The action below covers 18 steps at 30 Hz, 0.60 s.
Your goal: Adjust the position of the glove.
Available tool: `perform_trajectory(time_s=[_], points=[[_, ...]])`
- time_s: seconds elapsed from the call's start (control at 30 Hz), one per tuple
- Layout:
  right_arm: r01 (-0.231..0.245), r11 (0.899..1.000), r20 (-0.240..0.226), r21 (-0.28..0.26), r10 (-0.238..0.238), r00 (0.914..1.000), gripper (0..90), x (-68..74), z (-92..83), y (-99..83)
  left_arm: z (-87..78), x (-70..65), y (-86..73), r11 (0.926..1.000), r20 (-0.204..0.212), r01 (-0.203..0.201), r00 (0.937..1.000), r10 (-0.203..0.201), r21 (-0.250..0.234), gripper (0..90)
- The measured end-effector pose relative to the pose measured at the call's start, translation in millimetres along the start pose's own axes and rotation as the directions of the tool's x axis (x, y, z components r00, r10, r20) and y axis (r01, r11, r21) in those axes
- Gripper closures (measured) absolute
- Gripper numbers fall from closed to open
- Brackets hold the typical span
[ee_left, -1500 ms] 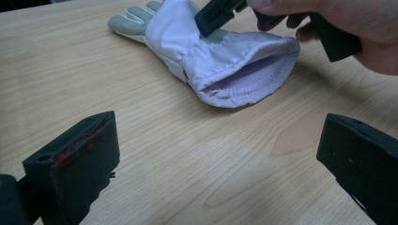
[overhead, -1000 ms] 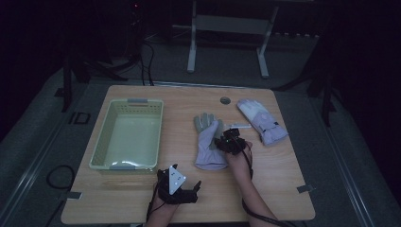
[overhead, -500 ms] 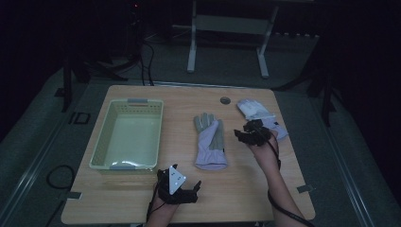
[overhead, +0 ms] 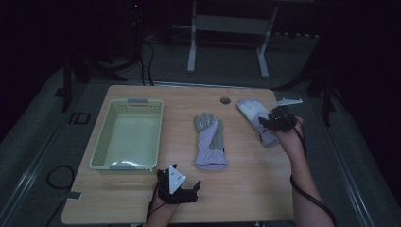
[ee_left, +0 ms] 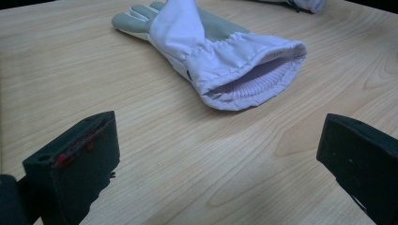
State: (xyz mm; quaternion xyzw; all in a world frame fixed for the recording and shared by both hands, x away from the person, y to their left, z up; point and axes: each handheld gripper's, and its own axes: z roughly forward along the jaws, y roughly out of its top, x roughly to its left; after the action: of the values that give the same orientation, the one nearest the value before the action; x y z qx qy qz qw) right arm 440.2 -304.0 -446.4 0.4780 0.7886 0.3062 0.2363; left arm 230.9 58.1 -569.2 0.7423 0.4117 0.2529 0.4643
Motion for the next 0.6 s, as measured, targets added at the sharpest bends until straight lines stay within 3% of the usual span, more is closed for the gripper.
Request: perform_trajectory(time_s=[0.1, 0.17, 0.2, 0.4, 0.43, 0.6], points=[[-0.018, 1.0, 0.003, 0.025, 0.018, 0.9998, 50.6, -12.5, 5.6, 3.6, 0.3, -0.1, 0.1, 1.0, 0.0, -0.001, 1.0, 0.001, 0.003, 0.0], [-0.018, 1.0, 0.003, 0.025, 0.018, 0.9998, 50.6, -12.5, 5.6, 3.6, 0.2, 0.1, 0.1, 1.0, 0.001, 0.001, 1.0, -0.001, 0.002, 0.0], [-0.032, 0.999, -0.011, 0.036, 0.033, 0.9994, 49.9, -22.5, 12.9, 8.2, 0.1, 0.2, 0.0, 1.0, 0.0, 0.005, 1.0, -0.005, 0.0, 0.0], [-0.033, 0.998, -0.013, 0.062, 0.034, 0.9993, 49.1, -32.2, 30.9, 15.3, 0.0, -0.7, -0.1, 1.0, -0.007, -0.003, 1.0, 0.003, -0.001, 0.0], [-0.029, 0.996, 0.0, 0.085, 0.029, 0.9996, 49.2, -34.8, 39.2, 16.5, -0.2, -0.6, -0.1, 1.0, -0.006, -0.002, 1.0, 0.002, -0.002, 0.0], [-0.057, 0.991, -0.015, 0.122, 0.059, 0.9982, 48.9, -42.8, 57.8, 14.1, -0.2, -0.5, -0.2, 1.0, -0.004, -0.001, 1.0, 0.001, -0.004, 0.0]])
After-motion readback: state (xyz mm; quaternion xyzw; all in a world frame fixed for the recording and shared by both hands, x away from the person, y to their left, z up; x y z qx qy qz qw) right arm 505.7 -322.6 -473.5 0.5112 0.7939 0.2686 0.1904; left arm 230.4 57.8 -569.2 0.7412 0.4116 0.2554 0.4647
